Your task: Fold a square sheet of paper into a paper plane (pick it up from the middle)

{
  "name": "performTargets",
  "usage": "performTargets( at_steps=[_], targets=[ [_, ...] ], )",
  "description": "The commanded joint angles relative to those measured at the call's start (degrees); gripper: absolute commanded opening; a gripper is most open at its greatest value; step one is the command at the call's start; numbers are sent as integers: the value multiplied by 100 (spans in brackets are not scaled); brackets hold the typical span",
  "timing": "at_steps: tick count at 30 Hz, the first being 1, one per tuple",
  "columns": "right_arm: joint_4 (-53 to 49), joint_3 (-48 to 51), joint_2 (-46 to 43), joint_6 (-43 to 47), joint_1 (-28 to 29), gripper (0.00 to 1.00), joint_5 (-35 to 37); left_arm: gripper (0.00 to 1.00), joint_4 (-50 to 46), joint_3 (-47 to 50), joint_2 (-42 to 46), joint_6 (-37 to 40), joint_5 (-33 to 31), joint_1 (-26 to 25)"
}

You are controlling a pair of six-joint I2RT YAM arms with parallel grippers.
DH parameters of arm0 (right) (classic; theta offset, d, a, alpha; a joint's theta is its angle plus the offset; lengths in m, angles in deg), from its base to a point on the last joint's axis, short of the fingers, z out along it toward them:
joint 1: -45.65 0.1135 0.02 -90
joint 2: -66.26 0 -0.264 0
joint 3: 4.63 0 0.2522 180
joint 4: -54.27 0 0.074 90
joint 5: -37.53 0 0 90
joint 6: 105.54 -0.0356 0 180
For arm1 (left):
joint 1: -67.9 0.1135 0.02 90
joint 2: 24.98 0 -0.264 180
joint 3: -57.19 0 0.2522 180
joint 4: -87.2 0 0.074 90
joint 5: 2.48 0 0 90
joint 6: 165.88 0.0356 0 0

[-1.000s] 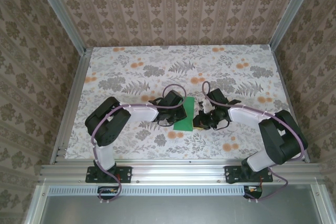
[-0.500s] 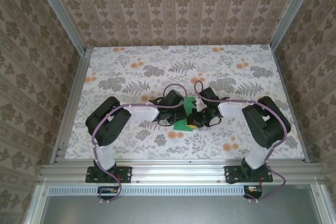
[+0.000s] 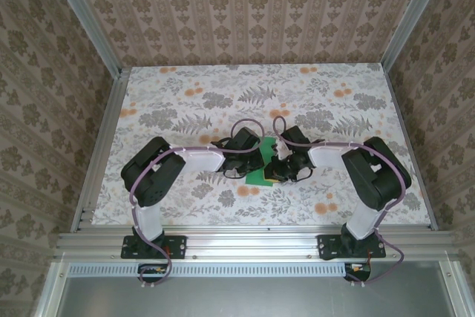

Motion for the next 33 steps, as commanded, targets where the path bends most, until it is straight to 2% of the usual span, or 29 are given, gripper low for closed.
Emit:
performTargets(
  at_steps=[1, 23, 29, 33],
  targets=[
    [-670, 456, -10, 33, -11, 14, 128, 9, -507, 123, -210, 144, -167, 24],
    [-1129, 824, -913, 158, -108, 14, 198, 9, -544, 72, -229, 179, -164, 17],
    [-688, 490, -1324, -177, -113, 11, 7, 9, -595, -23, -247, 238, -156, -17],
    [-263, 396, -1089, -398, -105, 10, -259, 9, -605, -60, -263, 248, -149, -21]
  ],
)
